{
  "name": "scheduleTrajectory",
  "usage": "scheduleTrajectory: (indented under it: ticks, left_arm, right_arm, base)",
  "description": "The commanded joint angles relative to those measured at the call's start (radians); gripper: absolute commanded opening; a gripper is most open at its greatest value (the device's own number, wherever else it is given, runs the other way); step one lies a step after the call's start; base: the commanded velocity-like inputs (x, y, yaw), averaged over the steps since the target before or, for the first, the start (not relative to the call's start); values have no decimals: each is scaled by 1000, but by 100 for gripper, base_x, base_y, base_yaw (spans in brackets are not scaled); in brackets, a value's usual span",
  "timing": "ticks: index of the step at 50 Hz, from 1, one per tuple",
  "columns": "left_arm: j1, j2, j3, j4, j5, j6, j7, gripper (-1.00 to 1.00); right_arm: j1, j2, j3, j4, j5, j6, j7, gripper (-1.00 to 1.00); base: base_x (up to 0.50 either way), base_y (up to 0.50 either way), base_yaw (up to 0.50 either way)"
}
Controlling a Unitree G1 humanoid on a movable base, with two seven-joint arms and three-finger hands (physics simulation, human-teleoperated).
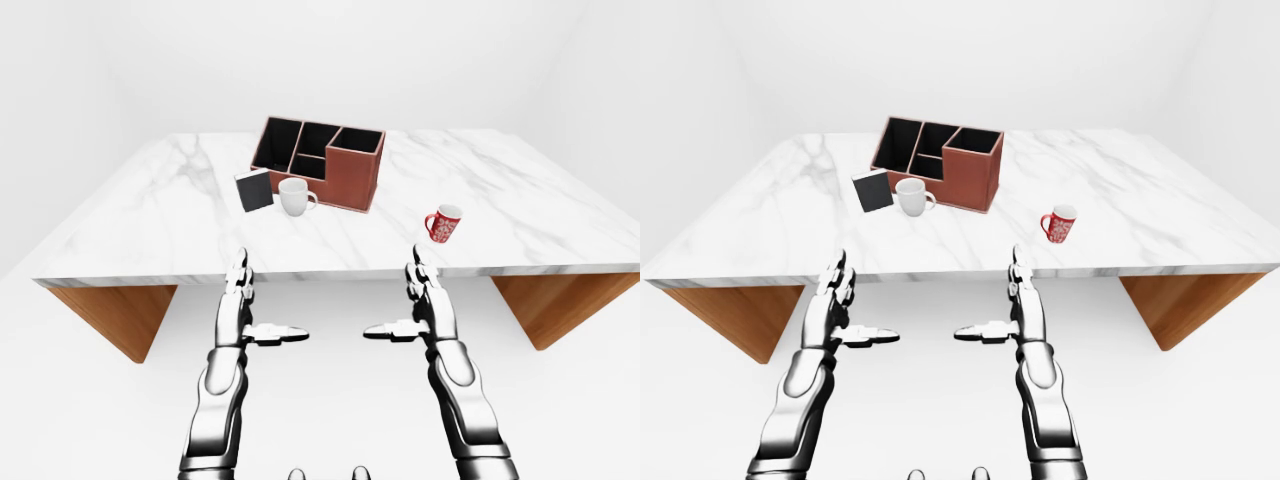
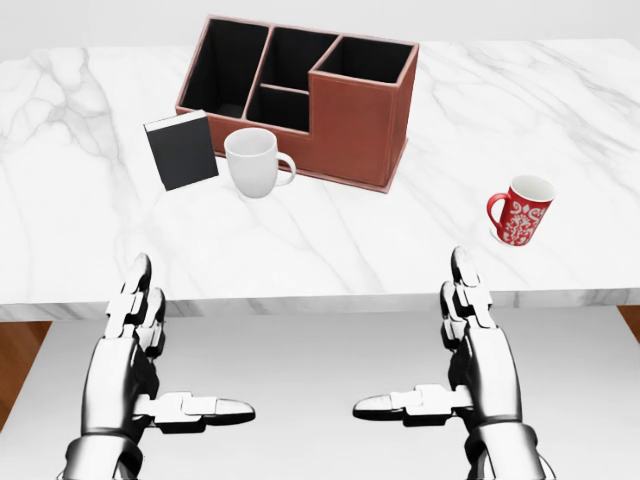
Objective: Pick up the red mug and place it to the right of the caddy.
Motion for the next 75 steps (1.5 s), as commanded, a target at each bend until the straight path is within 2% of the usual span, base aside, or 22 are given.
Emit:
scheduleTrajectory:
  ticks: [1, 3, 5, 6, 7, 10, 20, 26, 40, 54, 69, 75]
  left_arm:
    - [41, 13, 26, -111, -7, 26, -40, 100]
    - [64, 10, 21, -171, -5, 49, -44, 100]
    - [76, 7, 19, -199, -4, 60, -48, 100]
    - [87, 3, 20, -232, -27, 81, -60, 100]
    - [96, 4, 17, -259, -31, 83, -65, 100]
    - [125, 1, 9, -324, -24, 83, -68, 100]
    - [181, -5, -19, -441, -2, 83, -66, 100]
    - [247, -4, -32, -604, 2, 83, -71, 100]
    - [304, -9, -22, -776, -1, 83, -85, 100]
    - [308, -10, -26, -779, 5, 83, -83, 100]
    - [307, -7, -37, -765, 9, 83, -79, 100]
    - [305, -9, -35, -756, 9, 83, -79, 100]
  right_arm:
    - [43, -14, -18, -91, 13, 17, 53, 100]
    - [58, -13, -20, -133, 18, 37, 60, 100]
    - [69, -12, -21, -163, 17, 48, 65, 100]
    - [79, -11, -21, -190, 20, 60, 69, 100]
    - [86, -11, -21, -206, 20, 65, 71, 100]
    - [110, -10, -24, -268, 21, 82, 80, 100]
    - [168, -6, -42, -419, 25, 82, 106, 100]
    - [204, 0, -65, -533, 39, 82, 126, 100]
    - [288, 26, -95, -731, 51, 82, 182, 100]
    - [320, 42, -116, -791, 94, 82, 232, 100]
    - [313, 44, -119, -791, 89, 82, 227, 100]
    - [301, 44, -109, -786, 64, 82, 199, 100]
  base:
    - [0, 0, 0]
    - [0, 0, 0]
    - [0, 0, 0]
    - [0, 0, 0]
    - [0, 0, 0]
    - [0, 0, 0]
    - [0, 0, 0]
    - [0, 0, 0]
    - [0, 0, 0]
    - [0, -7, 0]
    - [0, -50, 0]
    - [0, -5, 0]
